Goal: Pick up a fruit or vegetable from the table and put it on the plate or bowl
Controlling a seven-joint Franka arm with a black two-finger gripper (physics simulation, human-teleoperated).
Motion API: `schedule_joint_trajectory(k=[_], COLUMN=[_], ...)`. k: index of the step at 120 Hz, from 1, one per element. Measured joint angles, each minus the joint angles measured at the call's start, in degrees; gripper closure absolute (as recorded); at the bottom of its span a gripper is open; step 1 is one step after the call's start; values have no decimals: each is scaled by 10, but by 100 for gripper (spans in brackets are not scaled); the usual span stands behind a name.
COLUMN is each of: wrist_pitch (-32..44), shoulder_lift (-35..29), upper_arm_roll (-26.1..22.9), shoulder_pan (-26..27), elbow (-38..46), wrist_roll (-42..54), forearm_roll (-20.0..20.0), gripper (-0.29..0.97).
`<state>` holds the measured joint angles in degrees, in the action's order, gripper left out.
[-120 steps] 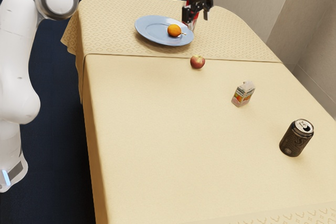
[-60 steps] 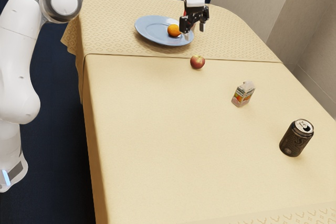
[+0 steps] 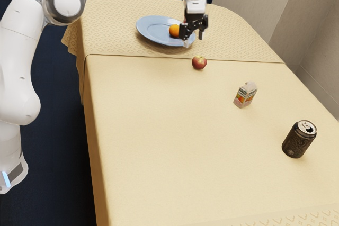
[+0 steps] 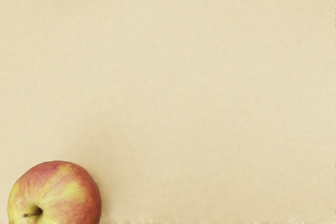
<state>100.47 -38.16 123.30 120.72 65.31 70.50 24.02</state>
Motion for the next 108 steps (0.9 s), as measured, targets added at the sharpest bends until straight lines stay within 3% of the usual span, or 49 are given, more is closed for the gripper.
schedule_joint_trajectory(k=[16, 51, 108], wrist_pitch=[-5, -10, -11], shoulder_lift=[3, -5, -29], upper_arm_roll=[-4, -7, -7], shoulder_pan=[5, 37, 36], elbow=[-1, 0, 12], wrist_roll=[0, 3, 10], forearm_roll=[3, 61, 69], gripper=[0, 0, 0])
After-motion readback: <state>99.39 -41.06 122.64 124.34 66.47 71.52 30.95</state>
